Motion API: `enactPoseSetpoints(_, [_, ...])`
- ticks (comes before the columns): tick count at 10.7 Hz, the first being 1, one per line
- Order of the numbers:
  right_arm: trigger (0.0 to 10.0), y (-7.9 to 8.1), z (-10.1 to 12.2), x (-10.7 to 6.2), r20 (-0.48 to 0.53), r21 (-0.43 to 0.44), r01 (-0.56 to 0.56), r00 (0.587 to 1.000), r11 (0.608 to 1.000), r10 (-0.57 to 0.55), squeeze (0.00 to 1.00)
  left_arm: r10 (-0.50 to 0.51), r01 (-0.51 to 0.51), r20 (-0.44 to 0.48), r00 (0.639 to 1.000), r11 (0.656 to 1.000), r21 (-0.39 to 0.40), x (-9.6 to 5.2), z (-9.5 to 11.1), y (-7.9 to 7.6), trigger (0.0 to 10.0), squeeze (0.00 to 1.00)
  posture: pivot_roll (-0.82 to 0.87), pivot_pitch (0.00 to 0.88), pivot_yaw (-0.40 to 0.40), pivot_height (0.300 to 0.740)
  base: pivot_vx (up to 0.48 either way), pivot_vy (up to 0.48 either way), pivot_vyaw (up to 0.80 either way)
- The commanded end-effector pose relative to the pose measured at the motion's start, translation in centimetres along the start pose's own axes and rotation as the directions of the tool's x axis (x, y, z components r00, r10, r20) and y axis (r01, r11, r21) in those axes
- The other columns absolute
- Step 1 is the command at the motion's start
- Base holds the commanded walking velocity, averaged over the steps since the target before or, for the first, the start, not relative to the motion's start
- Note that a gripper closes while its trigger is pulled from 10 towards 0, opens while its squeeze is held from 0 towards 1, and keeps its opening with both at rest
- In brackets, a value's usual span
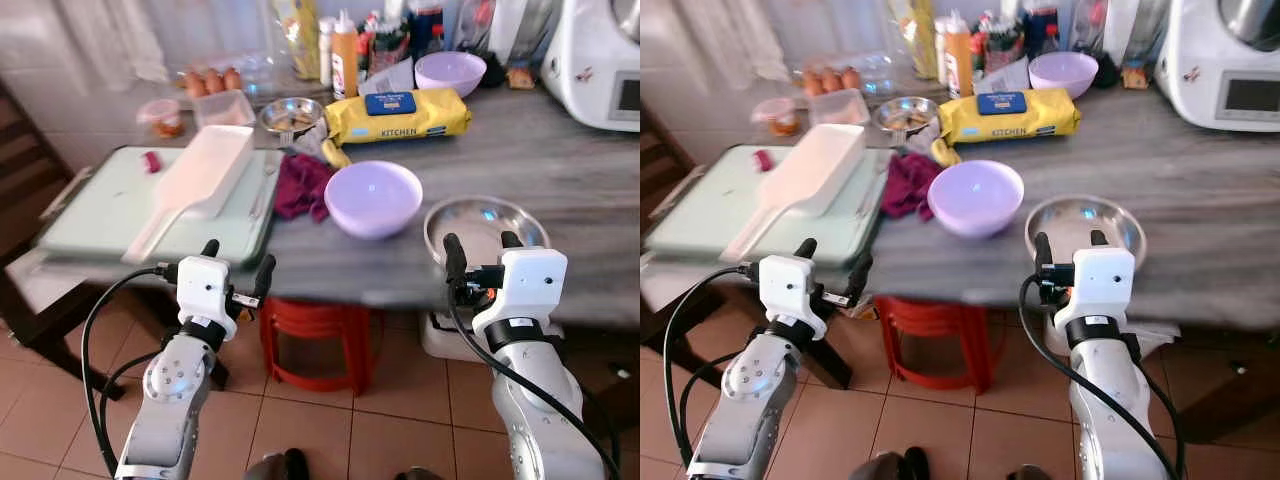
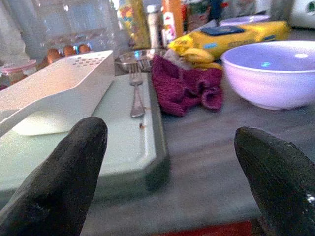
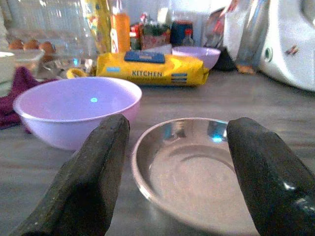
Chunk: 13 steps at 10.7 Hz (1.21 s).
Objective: Setting the table
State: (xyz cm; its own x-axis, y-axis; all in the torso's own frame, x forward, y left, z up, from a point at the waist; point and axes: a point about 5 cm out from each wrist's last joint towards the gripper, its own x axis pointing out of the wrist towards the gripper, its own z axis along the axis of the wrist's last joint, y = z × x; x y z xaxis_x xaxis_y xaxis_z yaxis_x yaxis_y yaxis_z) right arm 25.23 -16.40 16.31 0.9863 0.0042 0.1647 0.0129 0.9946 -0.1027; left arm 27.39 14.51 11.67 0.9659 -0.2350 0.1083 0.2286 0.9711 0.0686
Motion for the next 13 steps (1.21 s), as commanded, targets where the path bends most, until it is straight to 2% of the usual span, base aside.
enactPoseSetpoints(1, [10.0, 0.02, -0.07, -0.07, 0.002, 0.005, 0.007, 1.000, 1.000, -0.007, 0.00, 0.007, -0.006, -0.010, 1.000, 1.000, 0.014, 0.01, -0.02, 0.16, 10.0, 0.00, -0.10, 0.094, 0.116, 0.740, -0.341, 0.000, 0.00])
enactPoseSetpoints(11, [10.0, 0.29, -0.38, 0.41, 0.004, 0.015, 0.005, 1.000, 1.000, -0.005, 0.00, -0.016, 0.017, -0.022, 1.000, 1.000, 0.022, 0.21, -0.12, 0.22, 10.0, 0.00, -0.09, 0.084, 0.119, 0.740, -0.349, 0.000, 0.00])
enactPoseSetpoints(13, [10.0, 0.26, -0.41, 0.55, 0.006, 0.014, 0.005, 1.000, 1.000, -0.005, 0.00, -0.035, 0.035, 0.005, 0.999, 0.999, 0.015, 0.22, 0.06, 0.10, 10.0, 0.00, -0.09, 0.082, 0.119, 0.740, 0.000, 0.000, 0.00])
